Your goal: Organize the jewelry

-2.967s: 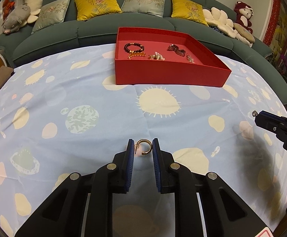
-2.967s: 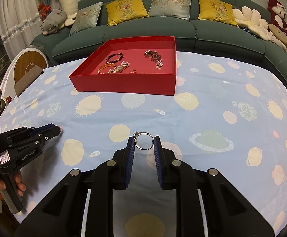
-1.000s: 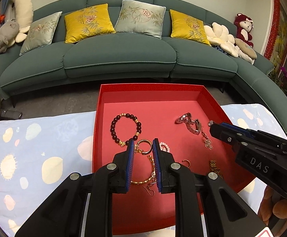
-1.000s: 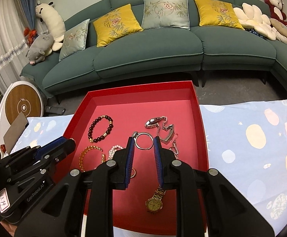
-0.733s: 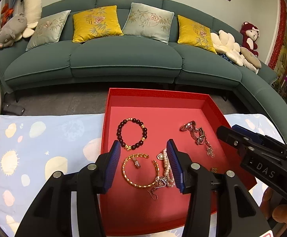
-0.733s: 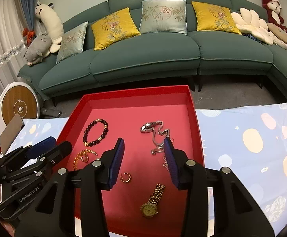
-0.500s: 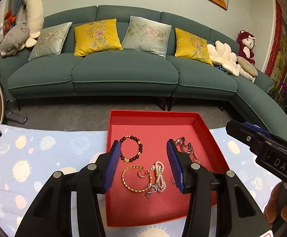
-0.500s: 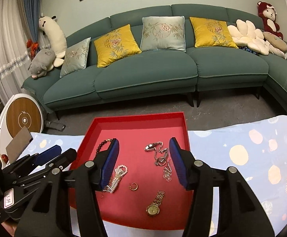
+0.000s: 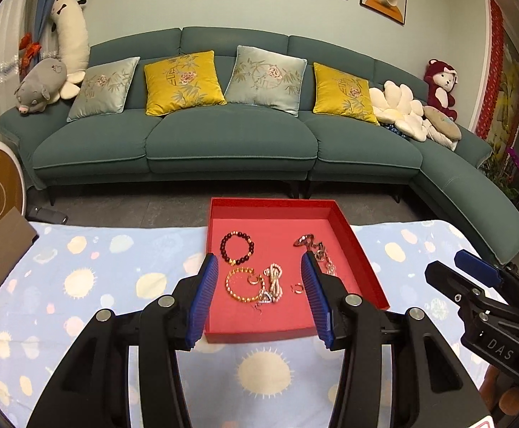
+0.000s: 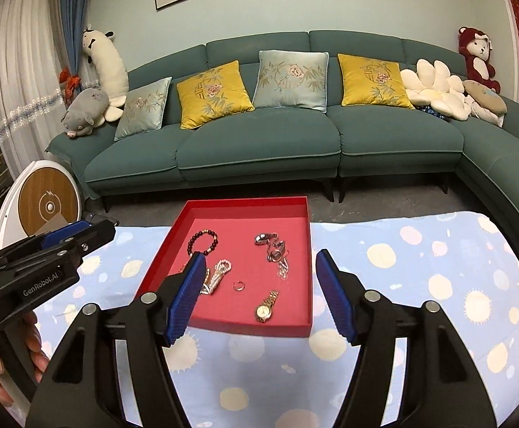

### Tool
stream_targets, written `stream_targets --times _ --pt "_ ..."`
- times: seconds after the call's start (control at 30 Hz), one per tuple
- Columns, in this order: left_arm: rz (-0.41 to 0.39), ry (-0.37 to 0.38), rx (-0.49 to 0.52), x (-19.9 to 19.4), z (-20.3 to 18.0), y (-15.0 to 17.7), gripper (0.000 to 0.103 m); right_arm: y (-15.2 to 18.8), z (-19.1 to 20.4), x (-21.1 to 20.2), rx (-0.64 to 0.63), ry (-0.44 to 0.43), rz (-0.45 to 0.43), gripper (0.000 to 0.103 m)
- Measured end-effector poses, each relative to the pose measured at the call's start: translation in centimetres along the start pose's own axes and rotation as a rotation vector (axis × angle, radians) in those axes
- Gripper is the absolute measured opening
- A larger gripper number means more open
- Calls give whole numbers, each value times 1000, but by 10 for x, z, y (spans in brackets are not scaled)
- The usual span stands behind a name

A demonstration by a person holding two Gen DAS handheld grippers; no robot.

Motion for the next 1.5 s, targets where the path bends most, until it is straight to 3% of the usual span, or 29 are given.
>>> stream_targets --times 0.2,0.6,0.67,0.9,1.5 --pt "43 -64 44 12 -10 27 47 21 -1 -3 33 10 14 65" --pt "145 -92 23 45 -8 51 47 48 -4 33 19 72 122 70" --pt "161 -92 21 48 -8 55 47 50 -4 36 20 80 129 75" --pt "182 -114 23 55 -10 64 58 58 4 40 -16 95 151 77" --pt "175 -196 5 57 -5 69 60 66 11 45 -21 111 171 78"
Point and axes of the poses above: each gripper's, at about its wrist camera, not at the fingertips, and x roughly the way its jaws point, z to its left, y to its underside, the point moved 6 cm from there along x, roughly the way its jaws point, and after that the axes turned 7 degrees about z, right-handed, at the moved point
